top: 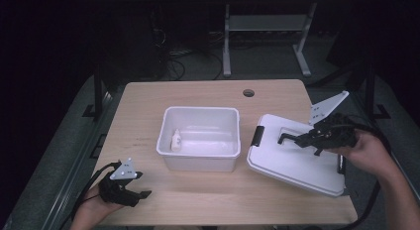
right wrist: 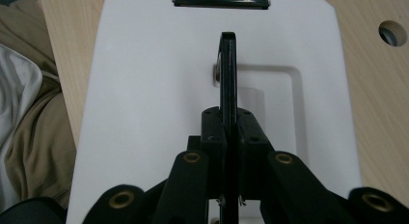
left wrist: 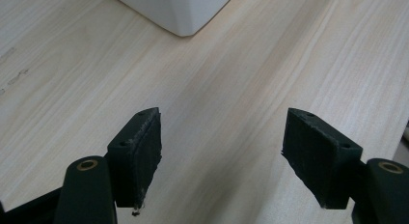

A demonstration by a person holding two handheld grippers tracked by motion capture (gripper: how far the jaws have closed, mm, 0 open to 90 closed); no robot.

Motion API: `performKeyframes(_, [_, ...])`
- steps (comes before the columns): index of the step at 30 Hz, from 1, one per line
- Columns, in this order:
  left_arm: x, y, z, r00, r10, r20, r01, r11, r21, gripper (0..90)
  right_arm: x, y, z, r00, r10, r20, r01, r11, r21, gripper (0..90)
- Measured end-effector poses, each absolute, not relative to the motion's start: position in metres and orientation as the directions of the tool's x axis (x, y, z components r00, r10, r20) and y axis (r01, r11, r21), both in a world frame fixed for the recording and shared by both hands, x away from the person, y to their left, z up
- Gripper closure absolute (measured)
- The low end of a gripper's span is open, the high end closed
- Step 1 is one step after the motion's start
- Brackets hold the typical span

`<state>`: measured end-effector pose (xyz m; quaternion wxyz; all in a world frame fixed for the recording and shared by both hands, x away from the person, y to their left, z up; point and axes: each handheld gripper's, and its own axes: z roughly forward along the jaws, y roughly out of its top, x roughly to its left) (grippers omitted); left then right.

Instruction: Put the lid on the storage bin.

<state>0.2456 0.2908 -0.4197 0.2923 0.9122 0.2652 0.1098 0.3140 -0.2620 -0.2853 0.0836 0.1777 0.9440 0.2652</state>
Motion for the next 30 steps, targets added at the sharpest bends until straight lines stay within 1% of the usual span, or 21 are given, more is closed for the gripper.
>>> performKeyframes(9, [0.245, 0.294, -0.418, 0.833, 0.551, 0.039, 0.423, -0.682, 0.596, 30.2, 0.314, -0.249, -0.259, -0.935, 0.346, -0.076, 0.256, 0.810, 0.527, 83.7])
performKeyframes(30, [0.244, 0.297, -0.418, 0.829, 0.558, 0.039, 0.425, -0.674, 0.604, 30.1, 0.334, -0.207, -0.236, -0.961, 0.262, -0.087, 0.174, 0.820, 0.545, 83.8])
